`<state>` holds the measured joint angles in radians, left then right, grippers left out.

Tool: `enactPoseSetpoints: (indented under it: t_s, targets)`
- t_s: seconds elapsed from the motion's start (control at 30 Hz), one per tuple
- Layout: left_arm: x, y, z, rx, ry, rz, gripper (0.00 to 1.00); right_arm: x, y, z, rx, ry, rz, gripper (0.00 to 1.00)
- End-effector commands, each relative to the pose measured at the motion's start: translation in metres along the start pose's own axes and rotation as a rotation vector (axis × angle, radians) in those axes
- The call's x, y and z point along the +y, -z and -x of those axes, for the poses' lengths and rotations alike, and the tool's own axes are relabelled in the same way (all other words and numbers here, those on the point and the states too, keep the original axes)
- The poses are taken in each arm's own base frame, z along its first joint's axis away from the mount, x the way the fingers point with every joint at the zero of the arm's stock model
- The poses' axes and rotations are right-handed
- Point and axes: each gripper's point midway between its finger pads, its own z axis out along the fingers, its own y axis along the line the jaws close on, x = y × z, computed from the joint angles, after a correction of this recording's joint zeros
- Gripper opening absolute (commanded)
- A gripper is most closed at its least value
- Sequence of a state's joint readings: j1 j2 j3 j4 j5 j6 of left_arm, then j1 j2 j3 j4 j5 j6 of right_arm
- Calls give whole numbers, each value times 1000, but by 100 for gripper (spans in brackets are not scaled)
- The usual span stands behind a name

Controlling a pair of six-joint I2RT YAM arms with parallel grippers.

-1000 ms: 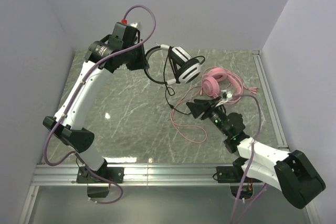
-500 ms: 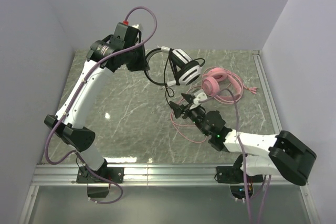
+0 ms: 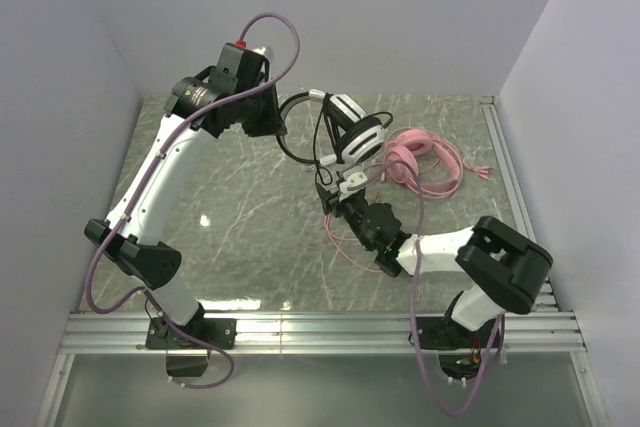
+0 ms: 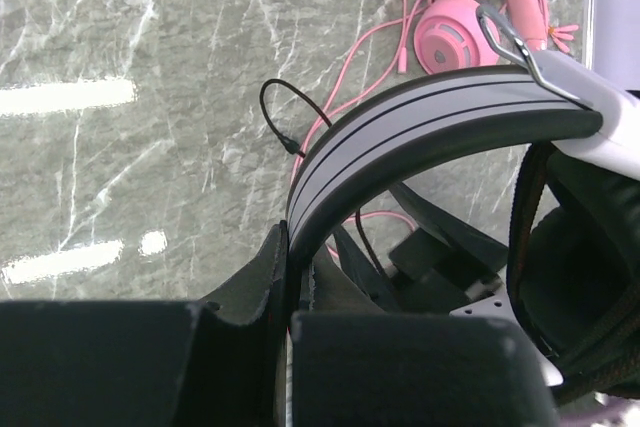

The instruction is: Wrap the headphones

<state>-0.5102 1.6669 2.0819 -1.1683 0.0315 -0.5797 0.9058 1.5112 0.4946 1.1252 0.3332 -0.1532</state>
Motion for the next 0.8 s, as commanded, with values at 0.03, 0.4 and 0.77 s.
enactPoseSetpoints:
  t_s: [0.03, 0.4, 0.77]
  targets:
    - [-30, 20, 21, -82, 16, -133, 0, -12, -20, 49, -174, -31, -117, 61]
    - [-34, 15, 21, -70, 12, -149, 0, -26, -26, 55, -243, -62, -240, 30]
    - [-32, 29, 14, -80, 29, -168, 0, -45, 14, 48, -285, -261, -264, 19]
